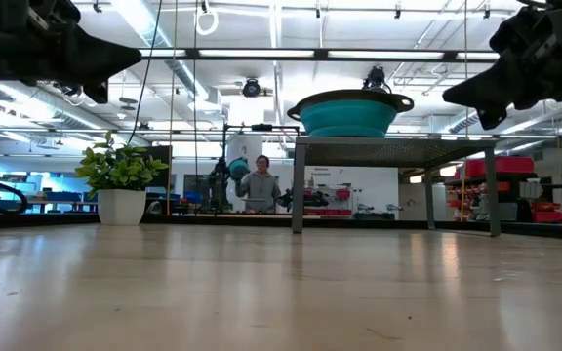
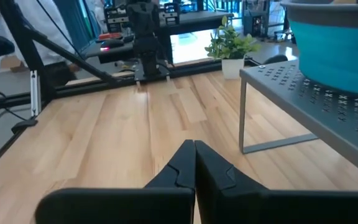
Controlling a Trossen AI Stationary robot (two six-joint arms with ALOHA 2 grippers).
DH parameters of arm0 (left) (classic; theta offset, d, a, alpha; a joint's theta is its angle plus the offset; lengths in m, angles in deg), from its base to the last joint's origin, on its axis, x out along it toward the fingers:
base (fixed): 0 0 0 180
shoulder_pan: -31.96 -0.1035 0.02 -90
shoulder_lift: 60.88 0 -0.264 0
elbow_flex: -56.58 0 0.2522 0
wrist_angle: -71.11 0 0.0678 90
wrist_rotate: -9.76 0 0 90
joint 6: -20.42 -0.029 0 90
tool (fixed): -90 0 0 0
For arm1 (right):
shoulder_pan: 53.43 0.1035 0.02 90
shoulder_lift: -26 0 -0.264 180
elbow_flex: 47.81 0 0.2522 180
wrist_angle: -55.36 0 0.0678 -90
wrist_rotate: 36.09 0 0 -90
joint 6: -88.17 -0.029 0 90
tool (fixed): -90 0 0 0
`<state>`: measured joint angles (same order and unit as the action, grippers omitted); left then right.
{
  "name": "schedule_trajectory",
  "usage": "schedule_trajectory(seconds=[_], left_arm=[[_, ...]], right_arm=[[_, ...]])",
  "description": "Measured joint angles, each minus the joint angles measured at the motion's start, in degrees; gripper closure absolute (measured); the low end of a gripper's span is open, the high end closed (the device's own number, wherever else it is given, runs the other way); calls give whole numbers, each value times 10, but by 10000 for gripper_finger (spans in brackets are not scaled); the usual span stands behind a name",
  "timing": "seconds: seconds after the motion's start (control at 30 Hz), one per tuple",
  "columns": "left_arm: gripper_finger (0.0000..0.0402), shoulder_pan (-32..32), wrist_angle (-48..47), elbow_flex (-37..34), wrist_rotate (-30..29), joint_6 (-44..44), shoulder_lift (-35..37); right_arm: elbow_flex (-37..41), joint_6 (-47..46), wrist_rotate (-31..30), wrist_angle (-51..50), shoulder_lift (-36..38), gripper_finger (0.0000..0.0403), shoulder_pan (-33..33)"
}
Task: Pick & Place Fruit
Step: Return To Home Position
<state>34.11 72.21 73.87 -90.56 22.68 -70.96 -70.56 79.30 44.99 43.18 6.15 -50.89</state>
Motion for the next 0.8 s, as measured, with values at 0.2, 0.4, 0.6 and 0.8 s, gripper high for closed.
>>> schedule_trajectory(seconds=[0.2, 0.4, 0.6, 0.8], left_arm=[[397, 0, -78, 0, -4, -11, 83], [395, 0, -111, 8, -8, -8, 97], [394, 0, -117, 5, -8, 19, 99], [395, -1, -72, -30, -18, 30, 98]], right_arm=[[11, 3, 0, -8, 21, 402, 0], [36, 0, 0, -5, 37, 402, 0], [41, -7, 2, 6, 46, 402, 0], [41, -7, 28, 57, 47, 402, 0]])
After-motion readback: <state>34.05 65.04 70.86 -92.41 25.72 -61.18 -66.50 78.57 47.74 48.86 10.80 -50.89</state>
